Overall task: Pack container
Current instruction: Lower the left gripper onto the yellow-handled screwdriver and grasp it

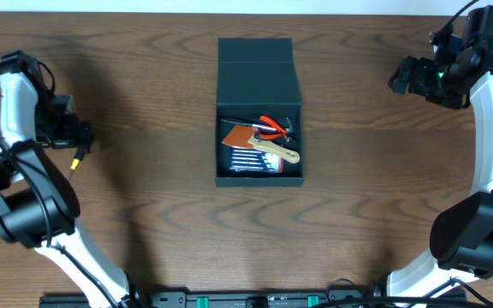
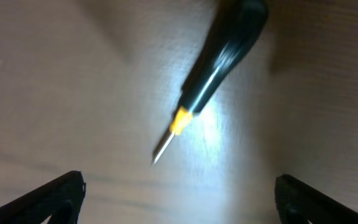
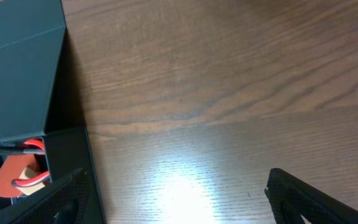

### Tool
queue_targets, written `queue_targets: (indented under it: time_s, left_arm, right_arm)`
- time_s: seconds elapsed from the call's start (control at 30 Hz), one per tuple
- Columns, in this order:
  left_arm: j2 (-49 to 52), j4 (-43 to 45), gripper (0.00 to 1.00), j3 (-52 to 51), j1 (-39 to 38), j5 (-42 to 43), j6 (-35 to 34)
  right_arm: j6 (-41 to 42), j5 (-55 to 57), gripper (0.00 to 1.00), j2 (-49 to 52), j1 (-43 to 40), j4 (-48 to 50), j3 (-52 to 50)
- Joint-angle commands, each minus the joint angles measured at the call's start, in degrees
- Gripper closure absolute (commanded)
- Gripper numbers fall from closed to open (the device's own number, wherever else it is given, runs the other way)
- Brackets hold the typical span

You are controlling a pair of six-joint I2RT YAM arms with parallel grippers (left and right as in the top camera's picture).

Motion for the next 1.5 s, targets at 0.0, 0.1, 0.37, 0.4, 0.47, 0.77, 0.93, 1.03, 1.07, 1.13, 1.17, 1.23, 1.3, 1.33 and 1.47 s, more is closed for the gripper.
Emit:
queue_targets:
  time_s: [0.0, 0.1, 0.37, 0.4, 0.47, 0.77, 0.93, 1.03, 1.07, 1.13, 1.17, 1.23, 1.3, 1.33, 1.47]
  left_arm:
    - [3.4, 1.1, 0.05, -0.3, -0.7, 1.0, 6.0]
    - [5.4, 2.7, 0.07, -0.3, -1.2, 1.0, 8.6]
    - [7.4, 6.0, 0.18, -0.3, -1.3, 2.6, 16.4]
    - [7.5, 6.0, 0.2, -0.3, -1.3, 4.0, 18.0]
    - [7.5, 6.3, 0.23, -0.3, -1.3, 5.3, 19.7]
    - [7.7, 8.0, 0.25, -1.1, -1.3, 5.4, 25.4]
    - [7.9, 9.5, 0.25, -1.2, -1.3, 5.4, 26.6]
    - [7.9, 10.6, 0.27, -1.2, -1.3, 5.4, 26.6]
    - [7.9, 11.0, 0.28, -1.2, -1.3, 5.4, 26.6]
    - [7.9, 11.8, 0.29, -1.2, -1.3, 5.4, 26.6]
    - [7.9, 12.3, 0.3, -1.3, -1.3, 5.4, 26.6]
    - [7.9, 13.3, 0.32, -1.6, -1.3, 5.4, 26.6]
    - [7.9, 14.2, 0.33, -2.3, -1.3, 5.4, 26.5]
    - [7.9, 15.0, 0.33, -3.0, -1.3, 5.4, 26.5]
    - [7.9, 17.0, 0.34, -5.6, -1.3, 5.4, 26.5]
  right_arm:
    - [-0.7, -0.1, 0.08, 0.3, -0.1, 0.6, -0.1]
    - [-0.7, -0.1, 0.06, 0.3, -0.1, 1.1, -0.1]
    - [-0.8, -0.1, 0.06, 0.3, -0.1, 1.1, -0.1]
    - [-0.8, -0.1, 0.06, 0.3, -0.1, 1.1, -0.1]
    - [-0.7, -0.1, 0.06, 0.3, -0.1, 1.1, -0.1]
    - [-0.7, -0.1, 0.07, 0.3, -0.1, 0.2, -0.1]
    - [-0.9, -0.1, 0.07, 0.3, -0.1, -0.6, -0.1]
    - [-0.9, -0.1, 0.07, 0.3, -0.1, -0.7, -0.1]
    - [-0.9, -0.1, 0.07, 0.3, -0.1, -0.7, -0.1]
    - [-0.9, -0.1, 0.07, 0.3, -0.1, -0.7, -0.1]
    - [-0.9, -0.1, 0.08, 0.3, -0.1, -0.8, -0.1]
    - [-0.9, -0.1, 0.08, 0.3, -0.1, -0.8, -0.1]
    - [-0.9, -0.1, 0.08, 0.3, -0.1, -0.8, -0.1]
    - [-0.9, -0.1, 0.08, 0.3, -0.1, -0.8, -0.1]
    - [-0.9, -0.1, 0.08, 0.3, -0.1, -0.9, -0.1]
